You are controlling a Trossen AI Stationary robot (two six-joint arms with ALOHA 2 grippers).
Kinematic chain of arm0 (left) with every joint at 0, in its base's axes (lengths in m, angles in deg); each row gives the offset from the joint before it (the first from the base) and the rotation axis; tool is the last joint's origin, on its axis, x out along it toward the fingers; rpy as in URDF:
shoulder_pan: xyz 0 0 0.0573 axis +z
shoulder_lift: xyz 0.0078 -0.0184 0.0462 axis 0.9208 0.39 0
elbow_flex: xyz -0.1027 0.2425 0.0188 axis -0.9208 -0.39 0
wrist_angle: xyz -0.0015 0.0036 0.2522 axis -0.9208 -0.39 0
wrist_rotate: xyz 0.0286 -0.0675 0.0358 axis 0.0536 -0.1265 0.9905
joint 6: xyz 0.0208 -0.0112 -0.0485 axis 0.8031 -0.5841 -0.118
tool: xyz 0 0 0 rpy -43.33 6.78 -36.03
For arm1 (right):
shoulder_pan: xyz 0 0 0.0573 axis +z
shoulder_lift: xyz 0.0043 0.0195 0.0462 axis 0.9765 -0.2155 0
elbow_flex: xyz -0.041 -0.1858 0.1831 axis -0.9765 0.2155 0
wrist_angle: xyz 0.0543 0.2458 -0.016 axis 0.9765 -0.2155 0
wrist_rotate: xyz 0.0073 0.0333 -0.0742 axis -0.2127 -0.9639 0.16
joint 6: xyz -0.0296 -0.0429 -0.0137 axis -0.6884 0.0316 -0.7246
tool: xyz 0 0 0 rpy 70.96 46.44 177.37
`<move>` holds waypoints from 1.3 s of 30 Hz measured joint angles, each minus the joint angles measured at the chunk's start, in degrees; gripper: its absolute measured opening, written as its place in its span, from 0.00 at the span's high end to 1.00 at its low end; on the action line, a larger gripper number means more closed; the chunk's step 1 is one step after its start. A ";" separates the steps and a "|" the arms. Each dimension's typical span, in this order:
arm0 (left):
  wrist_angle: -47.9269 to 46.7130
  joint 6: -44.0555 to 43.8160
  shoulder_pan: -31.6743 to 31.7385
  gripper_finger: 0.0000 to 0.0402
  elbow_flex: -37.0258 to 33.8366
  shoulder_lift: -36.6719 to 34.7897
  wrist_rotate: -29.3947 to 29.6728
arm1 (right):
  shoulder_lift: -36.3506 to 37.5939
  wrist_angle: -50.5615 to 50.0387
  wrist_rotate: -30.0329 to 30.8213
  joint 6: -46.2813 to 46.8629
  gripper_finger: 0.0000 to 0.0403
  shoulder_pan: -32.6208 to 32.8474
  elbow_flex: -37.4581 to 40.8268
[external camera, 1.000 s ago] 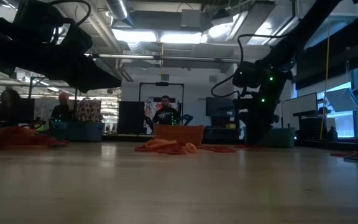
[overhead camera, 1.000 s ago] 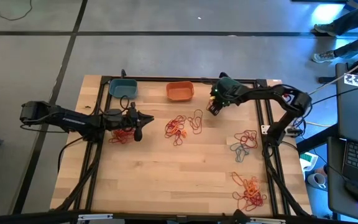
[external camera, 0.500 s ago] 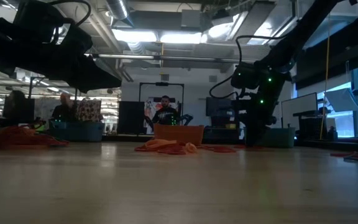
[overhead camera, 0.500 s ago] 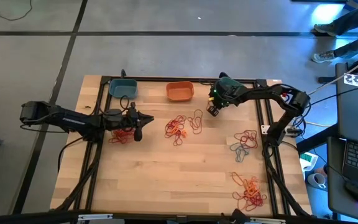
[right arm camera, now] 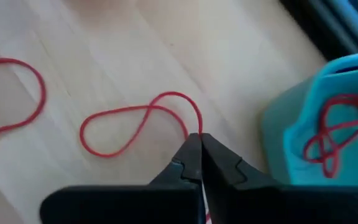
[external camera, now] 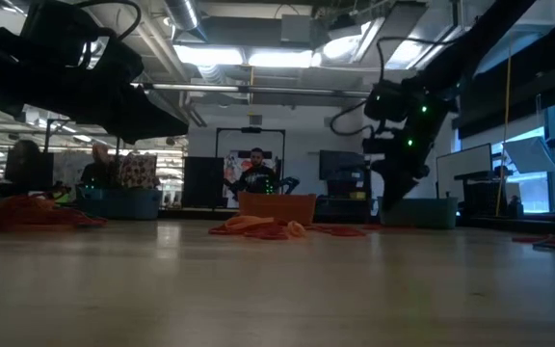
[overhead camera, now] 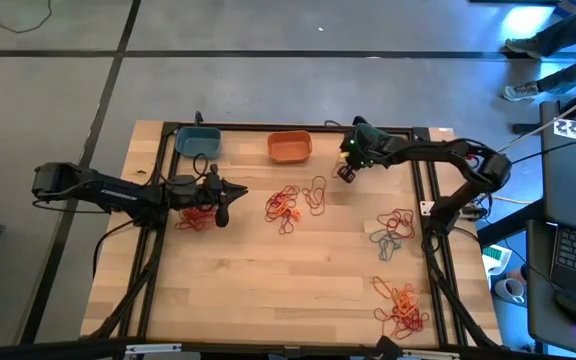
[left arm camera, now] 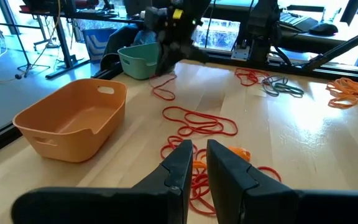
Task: Sort rubber bands into baskets
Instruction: Put the red rubber band into the green bin
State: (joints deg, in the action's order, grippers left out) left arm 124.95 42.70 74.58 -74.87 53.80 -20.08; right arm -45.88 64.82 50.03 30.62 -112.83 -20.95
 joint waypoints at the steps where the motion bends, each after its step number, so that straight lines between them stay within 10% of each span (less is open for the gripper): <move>1: 0.02 0.00 0.00 0.89 0.00 0.00 0.00 | 1.05 -0.54 0.25 -0.06 0.99 -0.02 0.00; 21: 0.02 -0.02 0.00 0.89 0.00 0.00 0.00 | 20.41 -2.82 19.31 -4.28 0.98 -0.04 -0.11; 39: 0.00 -0.04 0.00 0.89 0.00 0.01 0.00 | 13.56 -2.99 20.17 -3.40 0.92 -4.28 -0.15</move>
State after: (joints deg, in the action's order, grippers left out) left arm 124.95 42.66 74.58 -74.87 53.81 -20.08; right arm -32.33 61.83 70.21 27.22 -117.10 -21.10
